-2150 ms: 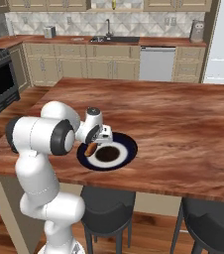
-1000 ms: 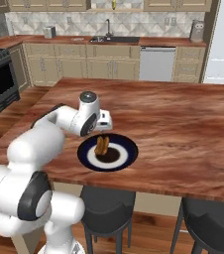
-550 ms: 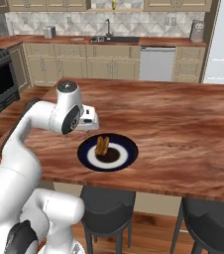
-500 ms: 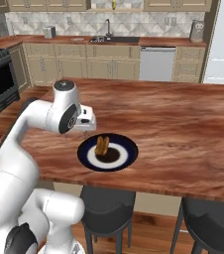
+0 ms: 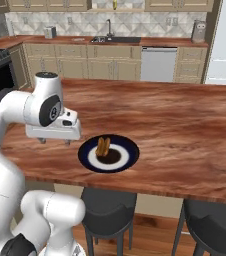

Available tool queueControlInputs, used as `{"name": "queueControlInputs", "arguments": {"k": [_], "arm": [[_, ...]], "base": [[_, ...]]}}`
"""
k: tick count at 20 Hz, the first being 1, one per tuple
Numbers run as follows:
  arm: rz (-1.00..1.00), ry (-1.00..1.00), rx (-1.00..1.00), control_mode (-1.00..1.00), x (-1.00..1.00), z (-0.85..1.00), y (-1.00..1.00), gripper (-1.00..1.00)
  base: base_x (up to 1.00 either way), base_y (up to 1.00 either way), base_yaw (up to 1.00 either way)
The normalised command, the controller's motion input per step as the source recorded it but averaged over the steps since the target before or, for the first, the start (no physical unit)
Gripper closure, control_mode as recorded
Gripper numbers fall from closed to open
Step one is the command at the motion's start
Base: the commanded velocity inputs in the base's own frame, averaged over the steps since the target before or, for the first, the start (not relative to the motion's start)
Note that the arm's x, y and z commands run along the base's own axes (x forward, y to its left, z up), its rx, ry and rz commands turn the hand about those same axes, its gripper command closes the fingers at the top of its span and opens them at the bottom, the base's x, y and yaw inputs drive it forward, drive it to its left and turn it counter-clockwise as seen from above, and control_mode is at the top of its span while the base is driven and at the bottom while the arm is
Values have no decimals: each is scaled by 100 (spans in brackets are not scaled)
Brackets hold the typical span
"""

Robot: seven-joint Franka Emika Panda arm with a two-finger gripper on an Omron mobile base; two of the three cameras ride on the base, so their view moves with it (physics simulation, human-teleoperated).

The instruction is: Move the hot dog bun to the plate on the dining table and place the condiment next to that plate. Then navigate to the fridge and take the sausage and place it on the plate as well.

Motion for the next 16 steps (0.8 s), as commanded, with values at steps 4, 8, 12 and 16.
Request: {"name": "queueControlInputs", "arguments": {"k": [4,8,12,16], "arm": [[-2,0,0,100,-23,0,1,-100],[0,0,0,100,0,0,0,-100],[0,0,0,100,0,0,0,-100],[0,0,0,100,0,0,0,-100]], "base": [[-14,1,0],[-99,43,-4],[-100,97,0],[-58,100,0]]}}
